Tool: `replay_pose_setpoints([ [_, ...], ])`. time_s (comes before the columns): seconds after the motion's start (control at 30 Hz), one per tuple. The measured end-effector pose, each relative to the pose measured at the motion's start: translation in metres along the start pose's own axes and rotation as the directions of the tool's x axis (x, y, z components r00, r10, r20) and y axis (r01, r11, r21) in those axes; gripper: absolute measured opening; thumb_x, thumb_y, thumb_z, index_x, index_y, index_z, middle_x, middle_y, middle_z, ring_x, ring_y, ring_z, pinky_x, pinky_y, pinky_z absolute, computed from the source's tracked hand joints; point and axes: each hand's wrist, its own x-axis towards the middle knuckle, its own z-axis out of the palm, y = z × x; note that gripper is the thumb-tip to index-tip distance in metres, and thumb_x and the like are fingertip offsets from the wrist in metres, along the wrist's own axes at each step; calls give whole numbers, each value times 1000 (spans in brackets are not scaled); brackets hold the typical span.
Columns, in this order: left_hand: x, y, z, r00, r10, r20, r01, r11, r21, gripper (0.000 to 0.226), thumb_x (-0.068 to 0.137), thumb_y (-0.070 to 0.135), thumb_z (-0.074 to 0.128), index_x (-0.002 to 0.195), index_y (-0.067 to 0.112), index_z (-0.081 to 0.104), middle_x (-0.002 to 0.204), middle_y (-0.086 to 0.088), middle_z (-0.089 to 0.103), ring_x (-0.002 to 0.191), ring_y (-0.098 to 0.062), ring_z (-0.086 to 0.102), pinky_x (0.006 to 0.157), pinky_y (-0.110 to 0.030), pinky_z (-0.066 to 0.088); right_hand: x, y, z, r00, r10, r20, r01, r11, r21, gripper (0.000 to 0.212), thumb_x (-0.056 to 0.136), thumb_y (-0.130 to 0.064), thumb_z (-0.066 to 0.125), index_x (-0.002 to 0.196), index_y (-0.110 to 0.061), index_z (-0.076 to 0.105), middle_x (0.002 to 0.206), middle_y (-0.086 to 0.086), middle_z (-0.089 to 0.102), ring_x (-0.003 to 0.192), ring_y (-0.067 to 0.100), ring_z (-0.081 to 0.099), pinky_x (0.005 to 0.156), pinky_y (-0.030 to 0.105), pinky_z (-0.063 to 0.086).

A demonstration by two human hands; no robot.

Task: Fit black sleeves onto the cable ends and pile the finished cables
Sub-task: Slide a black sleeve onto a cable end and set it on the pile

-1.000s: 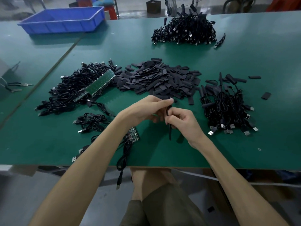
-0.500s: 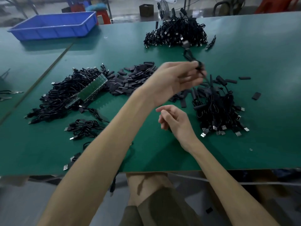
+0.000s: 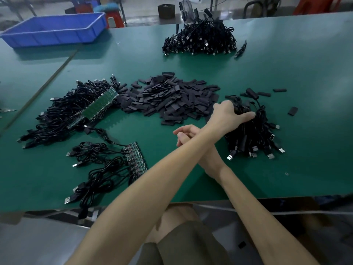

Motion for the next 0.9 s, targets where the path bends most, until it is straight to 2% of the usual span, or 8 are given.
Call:
replay_pose_setpoints([
  [0.13,-6,1,-11,991,76,-113,-84,994,-74,32,94,40,70,94,8,65,106,-17,67,109,-25,57,88,-37,52,7,-5,4,999,46,-19,-46,999,-7,4,99,-8,65,103,-9,65,78,5,62,69,12,57,67,26,48],
  [0.23,-16,-6,-37,958,129,-257,-161,981,-108,25,99,24,64,112,4,70,93,-1,66,90,-15,62,79,-26,48,7,-4,-1,997,-17,-74,5,986,-164,17,94,3,57,87,-9,67,69,-1,68,65,9,62,62,23,50],
  [0.3,-25,-20,-63,943,142,-301,-171,983,-71,19,98,17,63,112,7,71,91,2,68,83,-12,65,75,-22,50,4,-3,-3,996,-19,-83,8,992,-129,22,99,1,55,84,-12,65,65,-3,67,59,12,60,62,26,50],
  [0.43,-48,-60,-120,990,14,-137,13,980,199,12,93,18,71,104,13,74,97,1,72,90,-14,68,77,-24,52,3,-1,-2,998,-46,-46,44,998,-47,12,104,-7,59,99,-11,70,71,-1,68,60,12,60,60,20,49],
  [0.6,-77,-108,-170,936,-348,-44,288,690,664,33,86,30,80,103,6,64,101,-9,68,91,-29,67,87,-46,56,3,2,-4,997,-66,-35,62,993,-105,12,104,-12,60,105,-13,72,76,-1,72,63,12,64,60,19,49],
  [0.7,-90,-122,-180,899,-437,-5,303,616,727,39,86,35,80,102,5,61,104,-10,66,94,-31,65,85,-45,55,3,2,-3,997,-71,-34,67,993,-102,12,103,-11,60,105,-11,72,76,-1,71,63,12,63,60,19,49],
  [0.8,-94,-128,-181,902,-430,37,287,661,693,37,86,33,80,105,4,66,104,-8,68,93,-29,64,79,-39,53,4,1,-3,997,-76,-27,73,992,-103,12,103,-10,60,104,-11,72,75,-1,70,63,12,62,61,19,49],
  [0.9,-96,-131,-180,910,-408,76,271,723,635,32,86,30,81,105,7,68,102,-4,67,94,-26,63,84,-40,54,4,2,-3,997,-73,-20,70,991,-115,12,103,-10,60,104,-12,72,76,-2,70,64,12,63,62,19,49],
])
